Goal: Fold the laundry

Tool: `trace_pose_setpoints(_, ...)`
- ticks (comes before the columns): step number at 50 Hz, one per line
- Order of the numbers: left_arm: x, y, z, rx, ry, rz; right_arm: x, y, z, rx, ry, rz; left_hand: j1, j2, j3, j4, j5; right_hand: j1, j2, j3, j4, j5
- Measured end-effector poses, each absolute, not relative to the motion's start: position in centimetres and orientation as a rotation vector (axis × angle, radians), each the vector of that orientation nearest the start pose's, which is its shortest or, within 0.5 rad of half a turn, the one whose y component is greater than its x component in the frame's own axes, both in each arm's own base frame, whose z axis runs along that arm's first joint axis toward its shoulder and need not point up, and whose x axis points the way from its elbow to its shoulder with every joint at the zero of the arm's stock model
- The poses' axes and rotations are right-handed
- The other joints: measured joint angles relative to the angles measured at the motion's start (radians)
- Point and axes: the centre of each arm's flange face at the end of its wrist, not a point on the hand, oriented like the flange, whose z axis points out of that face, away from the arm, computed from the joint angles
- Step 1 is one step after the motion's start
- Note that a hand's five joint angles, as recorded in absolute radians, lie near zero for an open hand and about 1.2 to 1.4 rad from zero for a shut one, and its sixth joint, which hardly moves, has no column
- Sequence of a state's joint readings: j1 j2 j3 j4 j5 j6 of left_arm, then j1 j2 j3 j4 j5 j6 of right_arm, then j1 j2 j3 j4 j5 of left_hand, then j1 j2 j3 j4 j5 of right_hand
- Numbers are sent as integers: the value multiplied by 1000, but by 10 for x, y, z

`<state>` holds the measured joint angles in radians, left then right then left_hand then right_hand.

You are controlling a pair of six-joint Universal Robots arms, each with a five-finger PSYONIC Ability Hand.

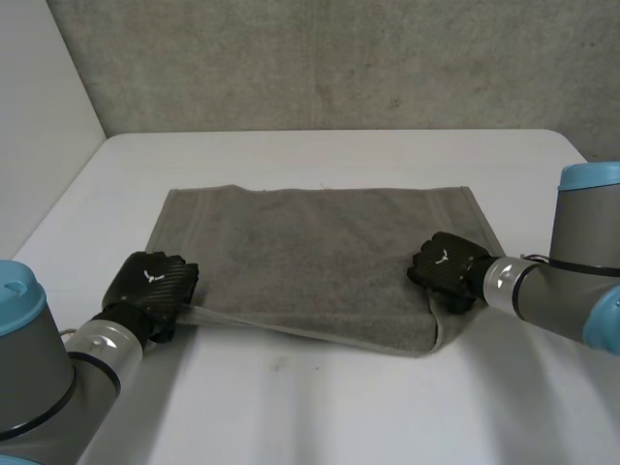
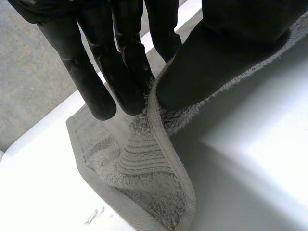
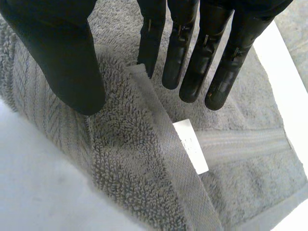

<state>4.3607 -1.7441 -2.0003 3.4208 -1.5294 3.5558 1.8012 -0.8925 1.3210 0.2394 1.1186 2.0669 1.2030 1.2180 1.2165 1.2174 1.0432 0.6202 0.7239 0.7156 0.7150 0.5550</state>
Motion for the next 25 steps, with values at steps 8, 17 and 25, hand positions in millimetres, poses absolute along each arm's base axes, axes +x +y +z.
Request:
trace_pose_setpoints(8, -222, -214, 161, 989, 2349, -1833, 241, -311, 137, -1887, 2016, -1468, 0, 0, 0, 0, 0, -17, 0, -5, -7, -9)
trace_pose_setpoints(17, -222, -214, 161, 988, 2349, -1833, 233, -307, 138, -1864, 2041, -1458, 0, 0, 0, 0, 0, 170, 221, 228, 219, 180)
trace_pose_setpoints(25, -222, -214, 161, 987, 2350, -1833, 222, -310, 135, -1786, 2097, -1473, 0, 0, 0, 0, 0, 357, 451, 465, 473, 429)
